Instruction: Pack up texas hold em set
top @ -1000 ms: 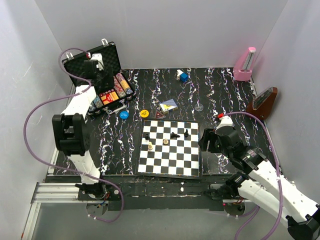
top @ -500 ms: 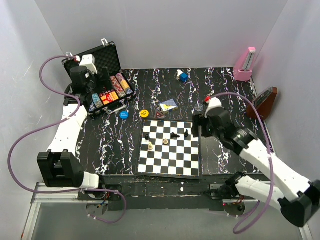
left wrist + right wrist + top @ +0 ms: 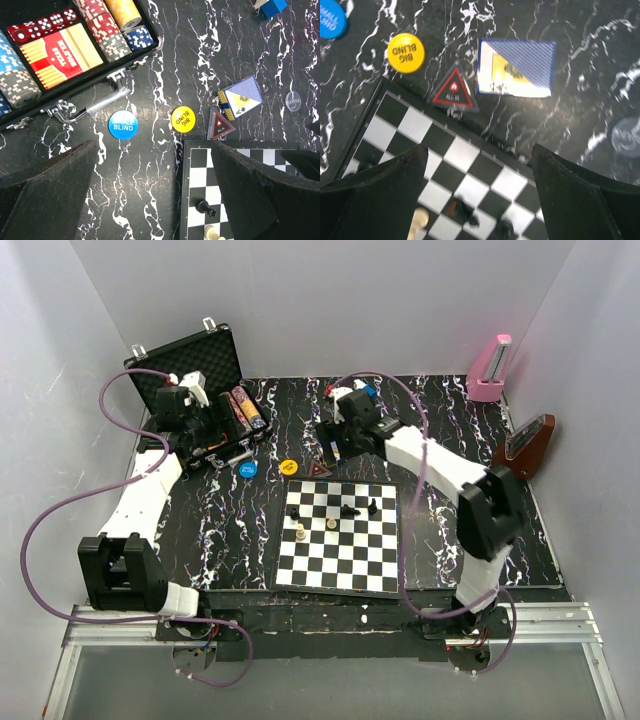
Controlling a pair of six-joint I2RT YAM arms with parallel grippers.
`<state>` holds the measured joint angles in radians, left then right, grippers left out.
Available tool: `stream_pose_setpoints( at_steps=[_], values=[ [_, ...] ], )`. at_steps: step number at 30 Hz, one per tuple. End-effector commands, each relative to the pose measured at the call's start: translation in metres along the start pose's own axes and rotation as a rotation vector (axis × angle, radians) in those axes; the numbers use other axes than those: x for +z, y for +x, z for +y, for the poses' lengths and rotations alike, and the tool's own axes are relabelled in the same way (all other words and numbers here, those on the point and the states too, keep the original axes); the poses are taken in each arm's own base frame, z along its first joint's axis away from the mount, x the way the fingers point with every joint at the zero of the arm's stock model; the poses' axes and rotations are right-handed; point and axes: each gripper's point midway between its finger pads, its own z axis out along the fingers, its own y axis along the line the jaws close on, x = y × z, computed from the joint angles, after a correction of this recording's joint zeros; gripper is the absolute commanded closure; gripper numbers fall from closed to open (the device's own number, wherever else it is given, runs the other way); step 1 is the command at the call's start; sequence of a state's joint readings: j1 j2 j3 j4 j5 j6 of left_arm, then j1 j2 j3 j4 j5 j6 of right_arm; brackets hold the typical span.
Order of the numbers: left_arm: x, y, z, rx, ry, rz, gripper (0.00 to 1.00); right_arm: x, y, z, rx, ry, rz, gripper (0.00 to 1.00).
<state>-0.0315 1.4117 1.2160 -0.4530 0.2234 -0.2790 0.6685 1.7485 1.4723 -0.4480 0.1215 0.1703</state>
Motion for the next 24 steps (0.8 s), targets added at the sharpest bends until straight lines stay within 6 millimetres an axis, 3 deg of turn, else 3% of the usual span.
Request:
stream_pose_setpoints(
  at_steps=[1,11,17,24],
  values=[
    [-0.006,-0.001,-0.008,-0.005,0.018,0.001,0.02,0.036,-0.016,0.006,-0.046,-0.073,0.05,0.08],
    [-0.005,0.004,-0.026,-0.026,0.106,0.035,0.02,0.091,-0.013,-0.023,-0.049,-0.026,0.156,0.07],
    [-0.003,0.006,-0.027,-0.028,0.11,0.043,0.02,0.112,0.008,-0.028,-0.029,-0.025,0.256,0.07],
    [-0.002,0.008,-0.03,-0.026,0.125,0.053,0.02,0.124,0.011,-0.029,0.015,-0.056,0.268,0.06]
  ],
)
